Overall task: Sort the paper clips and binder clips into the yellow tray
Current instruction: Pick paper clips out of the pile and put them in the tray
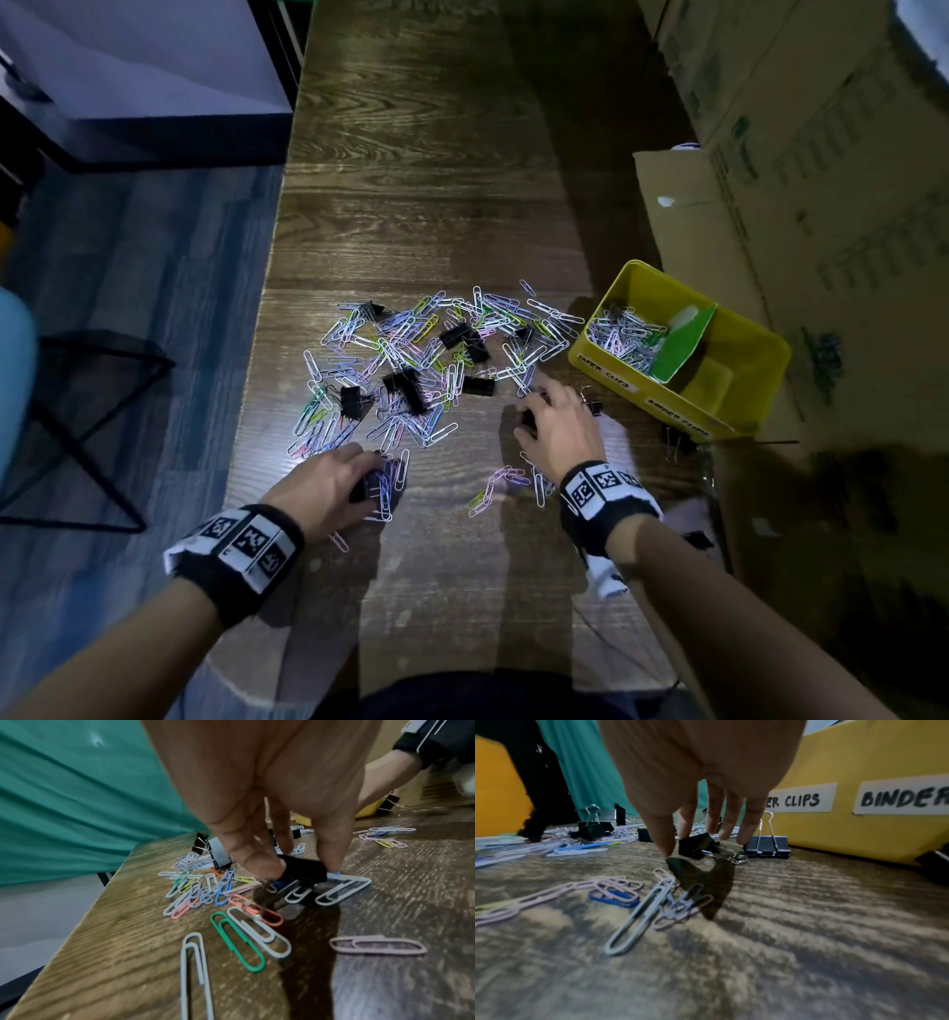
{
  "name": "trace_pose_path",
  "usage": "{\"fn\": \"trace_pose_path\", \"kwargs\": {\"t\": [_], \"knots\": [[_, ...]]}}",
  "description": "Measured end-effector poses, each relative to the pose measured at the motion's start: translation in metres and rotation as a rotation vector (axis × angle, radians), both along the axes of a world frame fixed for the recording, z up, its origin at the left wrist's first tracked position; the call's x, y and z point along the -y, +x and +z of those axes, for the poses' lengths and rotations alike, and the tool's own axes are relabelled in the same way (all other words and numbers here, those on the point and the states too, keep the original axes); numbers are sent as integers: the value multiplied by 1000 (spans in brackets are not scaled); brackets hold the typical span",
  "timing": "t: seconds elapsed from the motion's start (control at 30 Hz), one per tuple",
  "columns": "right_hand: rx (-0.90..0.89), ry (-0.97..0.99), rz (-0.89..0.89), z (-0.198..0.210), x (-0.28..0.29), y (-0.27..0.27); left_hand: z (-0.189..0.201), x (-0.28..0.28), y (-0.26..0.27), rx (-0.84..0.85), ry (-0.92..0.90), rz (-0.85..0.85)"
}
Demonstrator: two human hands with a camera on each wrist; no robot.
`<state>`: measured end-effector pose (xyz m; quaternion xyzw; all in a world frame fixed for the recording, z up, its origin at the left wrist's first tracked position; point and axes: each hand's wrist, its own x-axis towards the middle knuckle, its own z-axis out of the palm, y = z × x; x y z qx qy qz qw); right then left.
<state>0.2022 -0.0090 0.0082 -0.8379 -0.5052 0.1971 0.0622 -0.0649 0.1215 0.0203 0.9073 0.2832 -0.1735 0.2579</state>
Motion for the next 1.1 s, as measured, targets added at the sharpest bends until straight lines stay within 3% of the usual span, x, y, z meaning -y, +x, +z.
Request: {"fn": "trace_pose_path", "kwargs": {"t": [0.17, 0.33, 0.43, 0.5, 0.57, 0.63, 0.7, 0.83, 1.0, 1.1], "knots": [[-9, 78, 24, -1, 15, -15, 11, -9, 25, 98, 34, 67], [-37, -6, 19, -3, 36, -33, 7, -13, 79, 73, 104, -46], [-19, -78, 23, -4, 47, -40, 8, -8, 84, 108, 129, -82], [-29, -88, 21, -5, 53, -44, 8, -6, 67, 205, 157, 48], [-58, -95, 42, -8, 57, -50, 3, -9, 34, 287, 205, 286], [-93, -87, 80, -11, 58, -56, -5, -13, -5, 225, 236, 490], [-125, -71, 121, -12, 56, -62, -14, -9, -36, 84, 241, 589], [-145, -92, 162, -11, 51, -69, -14, 20, -41, -41, 264, 502], [-54, -82, 79, -8, 51, -74, -22, 64, -6, 12, 155, 355], [-70, -81, 92, -8, 57, -76, -17, 84, 11, 114, 50, 362]]}}
